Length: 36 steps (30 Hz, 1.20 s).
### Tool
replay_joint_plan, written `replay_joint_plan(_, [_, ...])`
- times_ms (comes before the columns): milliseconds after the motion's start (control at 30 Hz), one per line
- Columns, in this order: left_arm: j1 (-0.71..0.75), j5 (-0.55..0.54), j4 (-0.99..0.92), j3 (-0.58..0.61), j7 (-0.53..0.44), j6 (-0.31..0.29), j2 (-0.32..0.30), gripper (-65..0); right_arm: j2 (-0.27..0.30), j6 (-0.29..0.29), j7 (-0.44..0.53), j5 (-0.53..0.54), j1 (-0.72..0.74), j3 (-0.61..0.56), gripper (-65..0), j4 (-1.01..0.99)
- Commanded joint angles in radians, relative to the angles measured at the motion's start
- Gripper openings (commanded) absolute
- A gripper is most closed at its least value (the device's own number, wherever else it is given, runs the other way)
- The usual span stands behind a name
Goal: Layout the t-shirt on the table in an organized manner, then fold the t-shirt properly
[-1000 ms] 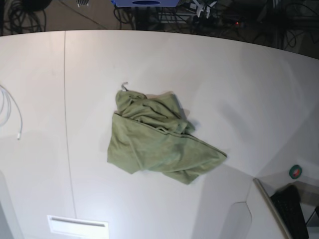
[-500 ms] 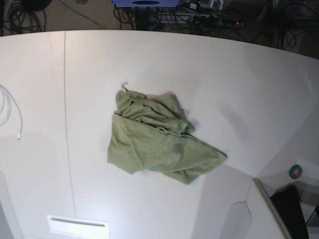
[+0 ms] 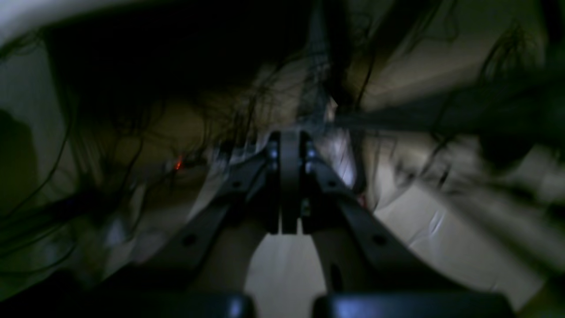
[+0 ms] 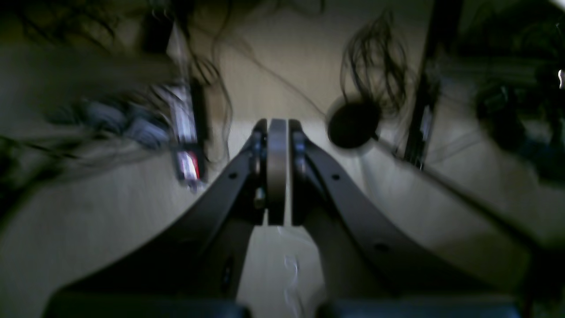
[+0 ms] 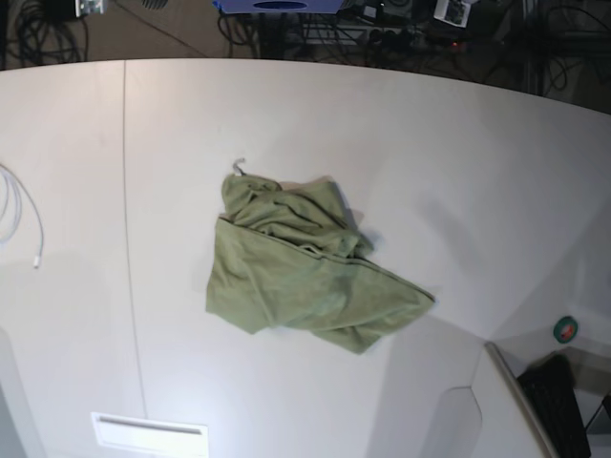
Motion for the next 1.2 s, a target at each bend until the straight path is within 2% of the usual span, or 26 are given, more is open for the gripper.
replay_joint_plan(0, [0.012,-0.024,0.028,-0.002,-0.016,0.002,-0.017,-65.0,0.003,-0.006,0.022,-0.001,0.008,0.002,-65.0,0.045])
replay_joint_plan(133, [-0.062,-0.13,0.048,-0.003,-0.014,0.002,-0.049,-65.0,0.002,-0.006,0.022,0.003,0.118,-0.006,-65.0,0.085])
replay_joint_plan(200, [-0.097,-0.161,0.044,-0.037,0.006,0.002,-0.054,-65.0,0.003,-0.006,0.019,0.003,0.186,-0.048,-65.0,0.082])
replay_joint_plan(333, [-0.208,-0.17,0.057,-0.152,0.208,0.002,-0.045,-65.0,0.003,-0.006,-0.077,0.003,0.336,-0.162,-65.0,0.084])
replay_joint_plan(400, [-0.257,-0.166,0.057,-0.206,0.26,0.002,-0.02,-65.0,0.003,-0.006,-0.142,0.003,0.418,-0.21,-50.0,0.079])
replay_joint_plan(467, [-0.298,-0.164,0.054,-0.279,0.262,0.002,-0.003,-65.0,0.003,-0.006,-0.195,0.003,0.497,-0.271,-33.3,0.078])
replay_joint_plan(533, [-0.337,-0.164,0.055,-0.35,0.262,0.002,0.012,-65.0,0.005,-0.006,-0.214,0.002,0.563,-0.328,-22.1,0.078])
replay_joint_plan(567, [-0.357,-0.164,0.057,-0.382,0.263,0.002,0.023,-65.0,0.008,-0.006,-0.214,0.0,0.602,-0.354,-20.0,0.076])
replay_joint_plan(633, [-0.389,-0.164,0.051,-0.422,0.268,-0.002,0.03,-65.0,0.01,-0.006,-0.214,-0.001,0.682,-0.395,-19.7,0.036])
replay_joint_plan(800, [-0.398,-0.164,0.029,-0.444,0.27,-0.002,0.029,-65.0,0.01,-0.006,-0.215,-0.003,0.872,-0.466,-19.7,-0.139])
replay_joint_plan(833, [-0.397,-0.169,0.029,-0.444,0.27,-0.002,0.029,-63.7,0.01,-0.006,-0.215,-0.003,0.898,-0.478,-19.7,-0.177])
replay_joint_plan(933, [-0.377,-0.17,0.029,-0.445,0.267,-0.002,0.034,-40.3,0.008,-0.008,-0.214,-0.003,0.949,-0.507,-19.7,-0.258])
replay_joint_plan(1000, [-0.369,-0.17,0.037,-0.441,0.267,-0.002,0.037,-30.8,0.006,-0.043,-0.214,-0.004,0.979,-0.53,-19.7,-0.297])
replay_joint_plan(1033, [-0.369,-0.17,0.038,-0.438,0.268,-0.002,0.037,-28.5,0.01,-0.083,-0.212,-0.014,0.996,-0.549,-19.7,-0.314])
replay_joint_plan(1100, [-0.37,-0.172,0.035,-0.434,0.268,-0.002,0.038,-28.3,0.01,-0.157,-0.214,-0.078,1.03,-0.609,-19.7,-0.347])
replay_joint_plan(1167, [-0.372,-0.172,0.035,-0.434,0.268,-0.002,0.041,-28.3,0.008,-0.18,-0.214,-0.144,1.054,-0.656,-19.7,-0.38])
